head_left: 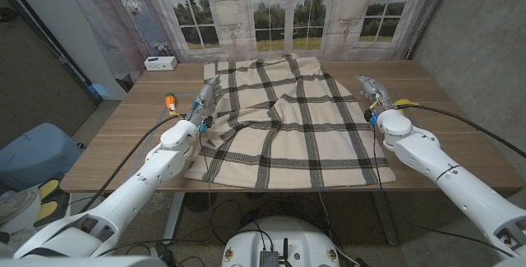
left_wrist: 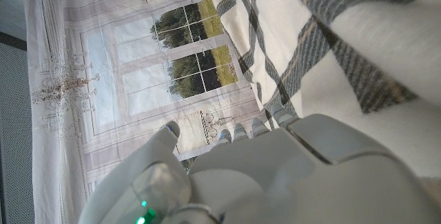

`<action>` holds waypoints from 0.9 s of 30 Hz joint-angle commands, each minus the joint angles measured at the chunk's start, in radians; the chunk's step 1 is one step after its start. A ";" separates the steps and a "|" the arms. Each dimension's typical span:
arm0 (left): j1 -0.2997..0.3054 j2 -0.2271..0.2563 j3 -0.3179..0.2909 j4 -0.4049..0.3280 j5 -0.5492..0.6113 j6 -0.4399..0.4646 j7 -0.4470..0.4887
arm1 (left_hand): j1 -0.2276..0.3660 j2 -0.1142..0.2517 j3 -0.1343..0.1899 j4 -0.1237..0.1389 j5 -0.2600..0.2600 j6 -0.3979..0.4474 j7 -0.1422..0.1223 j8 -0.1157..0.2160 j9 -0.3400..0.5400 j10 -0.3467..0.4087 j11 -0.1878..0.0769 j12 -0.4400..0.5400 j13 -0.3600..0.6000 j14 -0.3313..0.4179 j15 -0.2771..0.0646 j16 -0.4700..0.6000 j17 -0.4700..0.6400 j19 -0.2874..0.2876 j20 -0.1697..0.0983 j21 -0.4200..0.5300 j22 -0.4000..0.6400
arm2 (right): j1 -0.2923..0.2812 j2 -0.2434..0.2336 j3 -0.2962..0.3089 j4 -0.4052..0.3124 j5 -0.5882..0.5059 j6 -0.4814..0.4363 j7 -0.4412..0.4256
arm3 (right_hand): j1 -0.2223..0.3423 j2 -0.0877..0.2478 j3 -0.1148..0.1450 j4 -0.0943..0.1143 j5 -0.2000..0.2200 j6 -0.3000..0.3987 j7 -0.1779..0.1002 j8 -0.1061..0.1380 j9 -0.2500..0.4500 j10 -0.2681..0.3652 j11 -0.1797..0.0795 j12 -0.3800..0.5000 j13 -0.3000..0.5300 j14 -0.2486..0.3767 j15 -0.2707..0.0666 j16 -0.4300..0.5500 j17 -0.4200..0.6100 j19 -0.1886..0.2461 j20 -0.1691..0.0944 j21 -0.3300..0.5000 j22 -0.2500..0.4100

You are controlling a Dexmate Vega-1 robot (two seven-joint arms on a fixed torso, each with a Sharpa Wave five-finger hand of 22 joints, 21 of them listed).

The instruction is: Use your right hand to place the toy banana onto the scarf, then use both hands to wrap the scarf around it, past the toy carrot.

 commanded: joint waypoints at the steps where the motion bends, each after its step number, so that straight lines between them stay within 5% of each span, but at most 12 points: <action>1: 0.004 0.002 0.004 -0.019 0.005 0.013 0.014 | 0.002 -0.001 0.002 -0.006 0.007 -0.003 -0.004 0.008 0.004 -0.092 0.008 0.007 0.002 -0.134 0.011 0.005 0.004 -0.021 0.009 -0.003 0.006 | 0.022 -0.042 0.002 -0.044 -0.044 -0.141 -0.054 | 0.013 -0.002 0.013 0.002 -0.001 0.021 -0.005 0.009 0.004 0.018 -0.001 0.007 0.004 0.017 -0.002 0.010 0.006 0.012 0.004 0.008 0.002; 27: 0.029 0.013 0.002 -0.060 0.009 0.023 0.036 | -0.002 -0.002 -0.002 -0.009 0.007 0.017 -0.012 0.007 0.005 -0.078 0.022 0.009 0.003 -0.111 0.023 0.008 0.005 -0.005 0.043 -0.006 0.007 | 0.074 -0.060 -0.013 -0.129 -0.091 -0.514 -0.168 | 0.038 -0.007 0.032 0.001 -0.004 0.076 -0.016 0.012 0.004 0.056 -0.010 0.008 0.005 0.056 -0.019 0.021 0.009 0.037 0.009 0.010 0.003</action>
